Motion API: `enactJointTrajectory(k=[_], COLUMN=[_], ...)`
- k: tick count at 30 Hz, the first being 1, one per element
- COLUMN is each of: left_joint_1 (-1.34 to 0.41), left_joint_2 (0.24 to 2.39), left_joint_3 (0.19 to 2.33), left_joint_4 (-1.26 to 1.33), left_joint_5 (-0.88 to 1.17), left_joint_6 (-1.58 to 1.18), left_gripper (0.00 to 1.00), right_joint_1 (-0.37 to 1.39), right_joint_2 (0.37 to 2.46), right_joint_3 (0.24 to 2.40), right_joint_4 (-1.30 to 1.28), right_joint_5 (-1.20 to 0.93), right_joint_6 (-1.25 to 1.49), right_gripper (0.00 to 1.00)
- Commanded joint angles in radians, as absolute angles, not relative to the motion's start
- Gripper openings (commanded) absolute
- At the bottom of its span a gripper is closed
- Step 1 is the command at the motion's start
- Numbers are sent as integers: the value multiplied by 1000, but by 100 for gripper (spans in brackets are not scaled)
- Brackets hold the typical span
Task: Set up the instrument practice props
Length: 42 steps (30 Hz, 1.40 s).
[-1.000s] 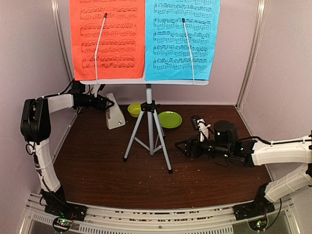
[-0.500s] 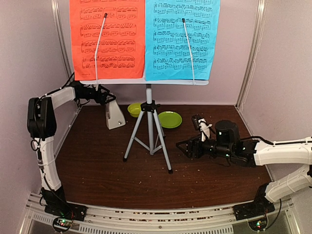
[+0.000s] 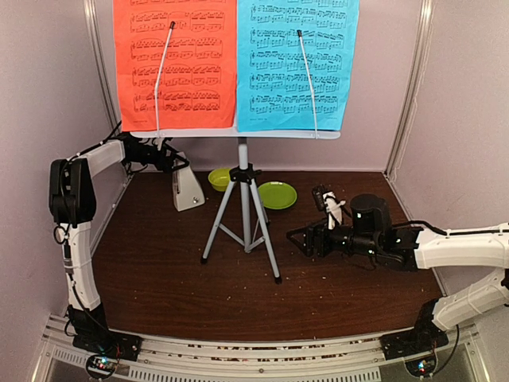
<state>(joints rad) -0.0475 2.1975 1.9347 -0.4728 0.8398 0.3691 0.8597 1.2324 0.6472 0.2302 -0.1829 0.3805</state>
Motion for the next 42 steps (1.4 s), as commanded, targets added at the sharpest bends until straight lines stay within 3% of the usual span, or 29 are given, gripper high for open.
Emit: enactJointTrajectory(k=[1, 12, 18, 25, 29, 42], left_joint_1=[-55, -98, -100, -99, -100, -221], left_joint_2=[2222, 2234, 2211, 1973, 1841, 1380], left_joint_3=[1974, 2011, 1974, 1594, 1405, 1033], left_joint_4=[-490, -595, -579, -148, -67, -95], left_joint_5=[811, 721, 704, 618, 476, 142], left_joint_6=[368, 441, 424, 149, 60, -105], left_gripper=[83, 78, 55, 34, 24, 14], right_joint_1=[859, 853, 852, 844, 841, 837], right_joint_2=[1208, 1179, 1166, 1169, 1170, 1184], right_joint_3=[664, 649, 643, 631, 625, 639], right_joint_4=[218, 211, 213, 240, 253, 276], right_joint_5=[-175, -170, -164, -171, -178, -208], right_joint_6=[351, 343, 339, 347, 347, 356], right_gripper=[76, 76, 76, 76, 76, 76])
